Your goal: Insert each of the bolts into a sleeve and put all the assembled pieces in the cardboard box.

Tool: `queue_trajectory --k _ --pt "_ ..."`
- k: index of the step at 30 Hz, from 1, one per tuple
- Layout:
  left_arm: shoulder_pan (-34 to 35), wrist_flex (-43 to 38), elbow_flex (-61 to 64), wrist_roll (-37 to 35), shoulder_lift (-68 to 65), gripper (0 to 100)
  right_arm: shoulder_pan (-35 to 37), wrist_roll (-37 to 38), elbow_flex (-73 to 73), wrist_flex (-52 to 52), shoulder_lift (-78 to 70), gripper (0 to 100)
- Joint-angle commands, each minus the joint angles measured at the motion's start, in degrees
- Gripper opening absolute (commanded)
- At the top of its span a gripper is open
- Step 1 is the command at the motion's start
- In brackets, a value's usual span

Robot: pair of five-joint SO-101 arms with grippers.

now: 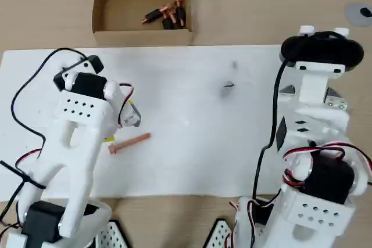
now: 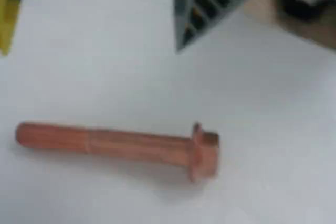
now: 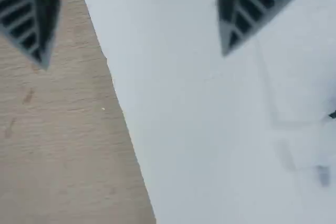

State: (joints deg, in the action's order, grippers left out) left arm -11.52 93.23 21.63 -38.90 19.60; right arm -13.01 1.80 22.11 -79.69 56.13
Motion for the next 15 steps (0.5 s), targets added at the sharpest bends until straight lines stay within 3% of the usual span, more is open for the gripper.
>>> queue_trajectory --k 1,3,15 --pt "-1.14 0.18 0.26 -8.70 1.63 22 -0.92 0.00 0.13 2.55 0.66 24.9" --pt "-1.41 0.09 0.97 -14.07 1.36 22 -0.92 0.00 0.13 3.16 0.66 24.9" --pt "-0.79 2.55 5.19 -27.60 1.36 22 -0.92 0.00 0.75 3.25 0.57 24.9"
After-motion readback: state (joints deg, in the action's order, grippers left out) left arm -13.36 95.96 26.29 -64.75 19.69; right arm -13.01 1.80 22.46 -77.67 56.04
